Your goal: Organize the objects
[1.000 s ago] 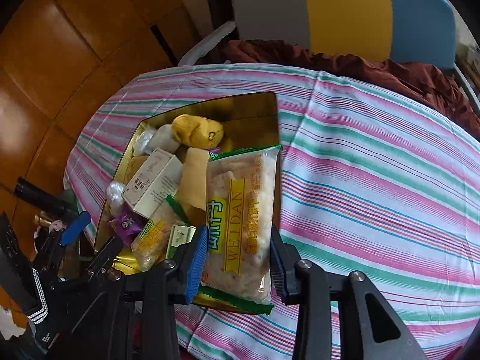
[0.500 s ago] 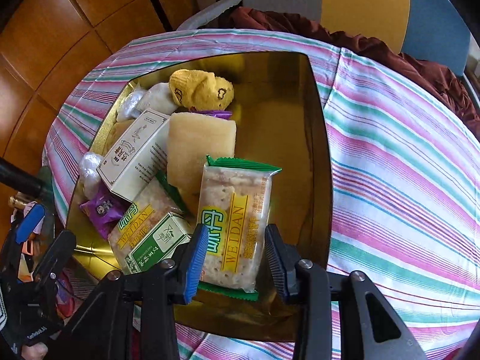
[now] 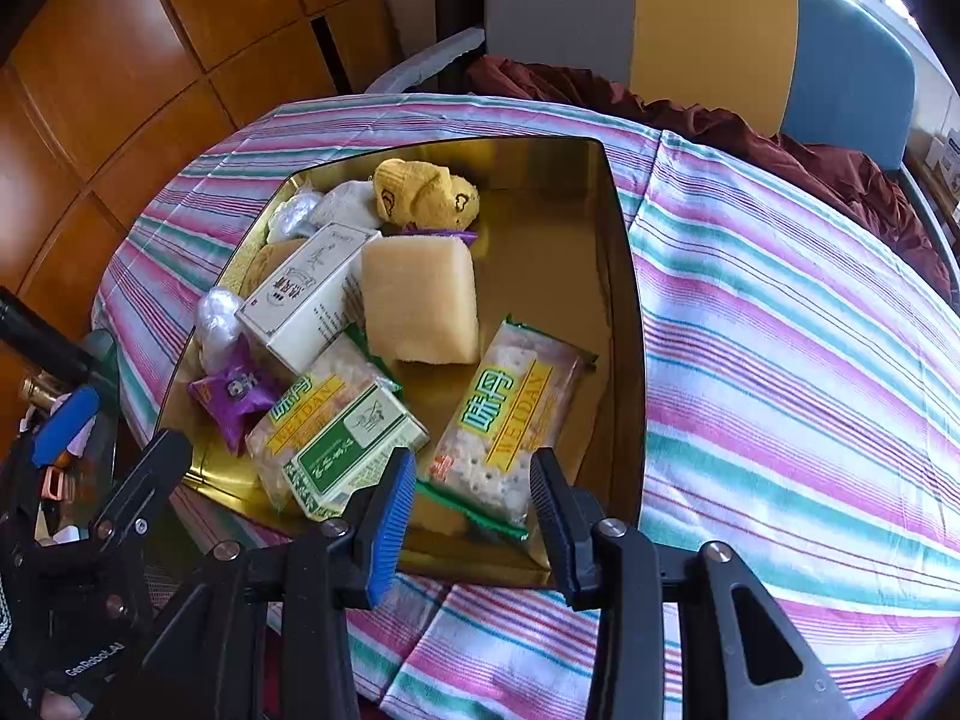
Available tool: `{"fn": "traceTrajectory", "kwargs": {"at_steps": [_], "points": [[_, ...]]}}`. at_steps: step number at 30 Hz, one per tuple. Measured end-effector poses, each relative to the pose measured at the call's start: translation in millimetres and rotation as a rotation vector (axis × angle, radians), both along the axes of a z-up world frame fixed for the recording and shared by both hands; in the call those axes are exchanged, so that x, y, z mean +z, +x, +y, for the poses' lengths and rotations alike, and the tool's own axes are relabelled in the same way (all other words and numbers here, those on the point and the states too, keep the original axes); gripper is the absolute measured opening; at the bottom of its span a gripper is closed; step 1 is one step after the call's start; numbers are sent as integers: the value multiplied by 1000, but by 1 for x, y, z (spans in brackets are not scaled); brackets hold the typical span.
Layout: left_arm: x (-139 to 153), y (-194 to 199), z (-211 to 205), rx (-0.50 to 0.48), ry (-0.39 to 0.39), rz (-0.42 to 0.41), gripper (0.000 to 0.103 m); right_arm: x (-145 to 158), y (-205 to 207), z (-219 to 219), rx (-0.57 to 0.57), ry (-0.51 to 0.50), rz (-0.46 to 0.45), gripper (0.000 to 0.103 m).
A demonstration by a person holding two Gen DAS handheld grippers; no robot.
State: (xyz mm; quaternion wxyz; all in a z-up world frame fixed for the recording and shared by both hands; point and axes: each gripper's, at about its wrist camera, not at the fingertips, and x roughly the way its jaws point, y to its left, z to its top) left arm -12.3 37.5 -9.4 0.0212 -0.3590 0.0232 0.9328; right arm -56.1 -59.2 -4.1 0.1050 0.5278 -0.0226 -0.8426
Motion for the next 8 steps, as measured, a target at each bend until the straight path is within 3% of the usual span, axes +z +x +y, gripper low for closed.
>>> {"fn": "traceTrajectory", "kwargs": {"at_steps": [8], "points": [[4,5,-5,16,30,-6,103,6,28,13,-12,9,32,40]]}}
